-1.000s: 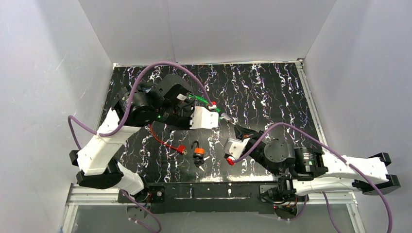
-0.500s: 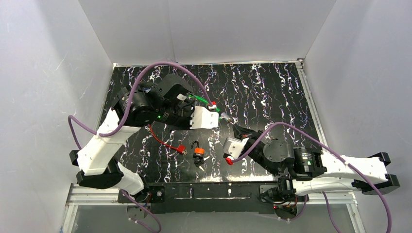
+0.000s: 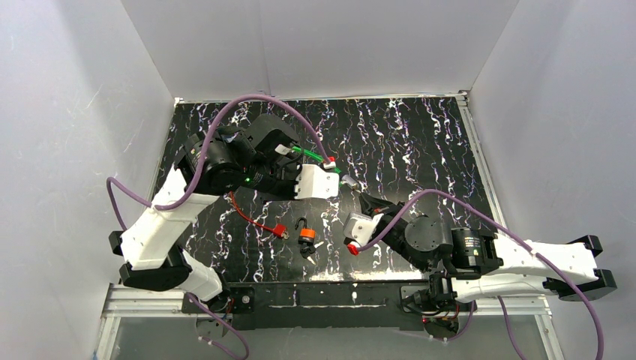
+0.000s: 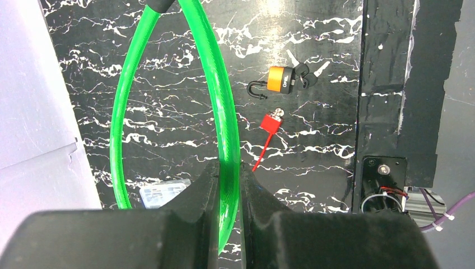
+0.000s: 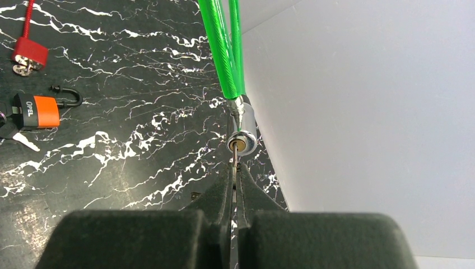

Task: Unlock with the key
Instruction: Unlock the lock.

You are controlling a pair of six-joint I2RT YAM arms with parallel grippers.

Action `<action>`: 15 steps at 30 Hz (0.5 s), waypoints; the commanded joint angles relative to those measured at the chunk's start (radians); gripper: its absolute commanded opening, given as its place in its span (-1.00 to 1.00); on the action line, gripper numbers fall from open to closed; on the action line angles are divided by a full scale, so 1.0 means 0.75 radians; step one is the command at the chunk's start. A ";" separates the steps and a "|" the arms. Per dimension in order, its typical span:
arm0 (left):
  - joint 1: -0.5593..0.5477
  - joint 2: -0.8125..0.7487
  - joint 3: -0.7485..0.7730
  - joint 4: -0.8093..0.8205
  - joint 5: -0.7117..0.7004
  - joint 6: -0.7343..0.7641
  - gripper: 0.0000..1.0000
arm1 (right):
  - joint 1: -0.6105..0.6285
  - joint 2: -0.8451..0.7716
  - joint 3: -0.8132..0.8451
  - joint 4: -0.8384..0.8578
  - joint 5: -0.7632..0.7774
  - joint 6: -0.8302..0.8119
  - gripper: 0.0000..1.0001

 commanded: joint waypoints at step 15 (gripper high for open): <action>-0.008 -0.001 0.147 -0.254 0.084 -0.026 -1.00 | -0.013 0.032 -0.013 0.094 -0.009 0.041 -0.97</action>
